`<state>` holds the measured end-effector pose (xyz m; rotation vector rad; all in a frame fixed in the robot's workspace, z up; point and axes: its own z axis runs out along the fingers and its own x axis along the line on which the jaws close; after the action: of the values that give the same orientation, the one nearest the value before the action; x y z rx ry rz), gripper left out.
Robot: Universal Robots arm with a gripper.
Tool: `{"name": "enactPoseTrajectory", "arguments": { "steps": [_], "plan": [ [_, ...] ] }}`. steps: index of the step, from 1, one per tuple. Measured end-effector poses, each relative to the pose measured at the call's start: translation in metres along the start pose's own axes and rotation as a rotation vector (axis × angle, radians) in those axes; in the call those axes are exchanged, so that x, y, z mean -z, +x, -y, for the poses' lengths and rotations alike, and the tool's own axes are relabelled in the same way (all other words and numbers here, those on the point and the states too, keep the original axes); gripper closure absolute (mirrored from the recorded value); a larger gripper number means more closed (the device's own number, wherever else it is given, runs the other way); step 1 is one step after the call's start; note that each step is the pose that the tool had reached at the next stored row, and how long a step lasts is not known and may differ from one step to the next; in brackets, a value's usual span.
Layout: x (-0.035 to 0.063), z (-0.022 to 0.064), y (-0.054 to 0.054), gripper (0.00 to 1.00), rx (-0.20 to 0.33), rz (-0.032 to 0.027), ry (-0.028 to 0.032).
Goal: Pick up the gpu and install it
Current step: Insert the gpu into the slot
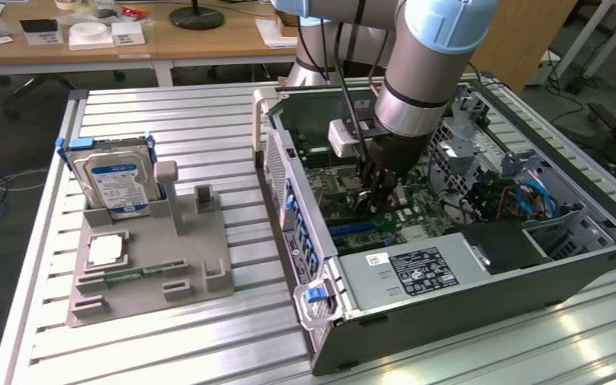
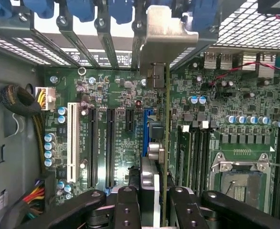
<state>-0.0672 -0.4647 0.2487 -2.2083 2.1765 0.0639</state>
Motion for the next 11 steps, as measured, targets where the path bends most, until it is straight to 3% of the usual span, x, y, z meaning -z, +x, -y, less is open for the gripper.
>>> {"name": "enactPoseTrajectory", "arguments": {
  "steps": [11],
  "plan": [
    [-0.0051, -0.0024, 0.0023, 0.72, 0.001, 0.0024, -0.0001]
  ]
}}
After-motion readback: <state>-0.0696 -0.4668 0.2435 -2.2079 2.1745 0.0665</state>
